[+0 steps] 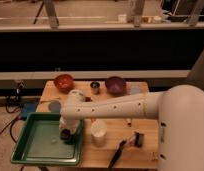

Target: Wipe tray with eraser

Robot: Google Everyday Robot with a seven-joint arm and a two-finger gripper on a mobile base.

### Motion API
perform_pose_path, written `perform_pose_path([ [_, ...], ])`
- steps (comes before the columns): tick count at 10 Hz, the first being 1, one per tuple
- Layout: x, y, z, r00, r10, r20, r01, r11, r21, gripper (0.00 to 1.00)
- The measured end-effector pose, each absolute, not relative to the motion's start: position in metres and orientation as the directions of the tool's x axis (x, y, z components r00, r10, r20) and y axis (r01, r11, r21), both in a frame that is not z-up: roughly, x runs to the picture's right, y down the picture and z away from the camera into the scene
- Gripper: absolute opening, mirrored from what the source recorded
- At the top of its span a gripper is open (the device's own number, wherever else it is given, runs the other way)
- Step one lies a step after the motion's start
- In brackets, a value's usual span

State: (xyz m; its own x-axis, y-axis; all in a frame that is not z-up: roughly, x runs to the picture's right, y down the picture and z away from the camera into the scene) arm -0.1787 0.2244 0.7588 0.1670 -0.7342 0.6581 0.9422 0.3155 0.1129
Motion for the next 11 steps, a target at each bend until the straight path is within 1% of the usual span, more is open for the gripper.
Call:
perform_pose_path([
  [3, -0.181, 0.255, 0.742, 0.148, -0.718, 0.680, 0.949, 0.297, 0.107, 0.00],
  [6, -0.201, 0.274, 0.728, 0.093, -0.715, 0.693, 0.957, 0.257, 0.137, 0.00],
  [11, -0.261, 0.273, 0.733, -0.032, -0.713, 0.700, 0.958, 0.178, 0.225, 0.00],
])
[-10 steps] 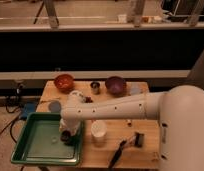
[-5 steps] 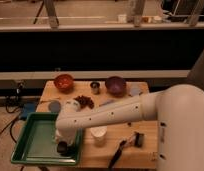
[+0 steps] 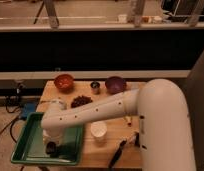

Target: Wipe tray with eraser

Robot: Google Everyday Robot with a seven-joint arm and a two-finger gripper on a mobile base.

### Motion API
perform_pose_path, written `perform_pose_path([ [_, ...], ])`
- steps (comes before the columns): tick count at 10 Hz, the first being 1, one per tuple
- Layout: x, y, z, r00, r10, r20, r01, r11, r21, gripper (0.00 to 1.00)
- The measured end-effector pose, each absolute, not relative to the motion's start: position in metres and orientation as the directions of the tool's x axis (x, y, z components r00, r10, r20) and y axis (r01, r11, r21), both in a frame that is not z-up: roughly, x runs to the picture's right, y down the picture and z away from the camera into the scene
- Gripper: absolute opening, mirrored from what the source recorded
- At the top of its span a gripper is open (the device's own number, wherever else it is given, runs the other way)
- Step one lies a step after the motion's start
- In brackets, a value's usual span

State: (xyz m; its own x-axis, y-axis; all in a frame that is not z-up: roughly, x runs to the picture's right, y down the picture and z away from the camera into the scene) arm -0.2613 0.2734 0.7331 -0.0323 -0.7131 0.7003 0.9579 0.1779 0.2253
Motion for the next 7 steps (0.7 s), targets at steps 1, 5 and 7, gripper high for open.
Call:
perform_pose_path([
  [1, -0.278, 0.273, 0.739, -0.063, -0.707, 0.705, 0.956, 0.159, 0.245, 0.00],
  [5, -0.329, 0.270, 0.761, -0.162, -0.688, 0.708, 0.944, 0.101, 0.314, 0.00],
  [7, -0.338, 0.255, 0.769, -0.177, -0.697, 0.695, 0.940, 0.090, 0.330, 0.00],
])
